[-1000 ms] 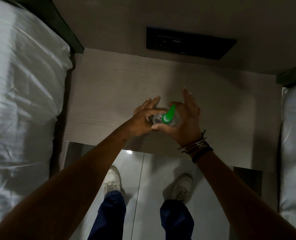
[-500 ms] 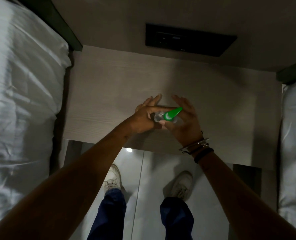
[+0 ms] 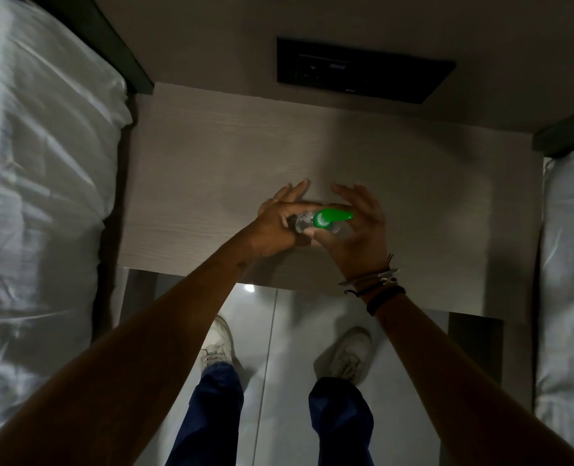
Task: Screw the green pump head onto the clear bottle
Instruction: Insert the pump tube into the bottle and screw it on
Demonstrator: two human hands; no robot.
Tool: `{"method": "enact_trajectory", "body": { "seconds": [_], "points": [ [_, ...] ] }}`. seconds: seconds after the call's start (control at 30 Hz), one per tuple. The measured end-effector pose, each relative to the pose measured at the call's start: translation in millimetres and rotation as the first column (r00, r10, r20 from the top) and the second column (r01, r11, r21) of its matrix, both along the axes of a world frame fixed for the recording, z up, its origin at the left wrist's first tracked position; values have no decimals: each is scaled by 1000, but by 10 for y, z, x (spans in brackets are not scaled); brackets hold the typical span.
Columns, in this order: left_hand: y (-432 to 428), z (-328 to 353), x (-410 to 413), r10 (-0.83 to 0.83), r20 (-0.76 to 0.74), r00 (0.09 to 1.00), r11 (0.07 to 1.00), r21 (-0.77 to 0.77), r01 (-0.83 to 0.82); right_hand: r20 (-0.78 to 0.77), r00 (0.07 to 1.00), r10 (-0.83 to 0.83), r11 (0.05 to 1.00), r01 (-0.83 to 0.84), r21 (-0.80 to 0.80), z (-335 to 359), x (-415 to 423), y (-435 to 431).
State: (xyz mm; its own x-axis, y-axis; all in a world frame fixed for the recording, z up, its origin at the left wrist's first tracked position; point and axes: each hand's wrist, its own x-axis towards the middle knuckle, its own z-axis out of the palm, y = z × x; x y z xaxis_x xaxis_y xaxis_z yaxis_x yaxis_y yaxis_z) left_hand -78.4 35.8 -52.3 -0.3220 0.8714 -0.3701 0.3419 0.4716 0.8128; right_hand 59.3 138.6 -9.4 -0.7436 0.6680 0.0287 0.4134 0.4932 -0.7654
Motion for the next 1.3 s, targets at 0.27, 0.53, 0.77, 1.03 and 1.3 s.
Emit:
{"method": "enact_trajectory", "body": {
  "seconds": [0.27,0.53,0.77,1.03,1.3],
  "points": [
    [-5,47,-17,-10,-9,1000,1000,-24,9,-4,996,-88,991,87,-101,-15,90,-74],
    [-12,3,-22,-6,8,1000,1000,-4,6,72,983,168,978,-157,-136,-7,35,37],
    [-25,-57,0,-10,-36,999,1000,12,10,7,994,106,994,-106,7,-47,44,-30],
    [-72,-17,46,20,-66,998,999,26,-19,116,987,114,993,-108,-51,15,86,-27],
    [-81,34,42,4,-75,997,1000,1,-4,99,995,32,958,-59,281,339,190,-99]
  ]
}}
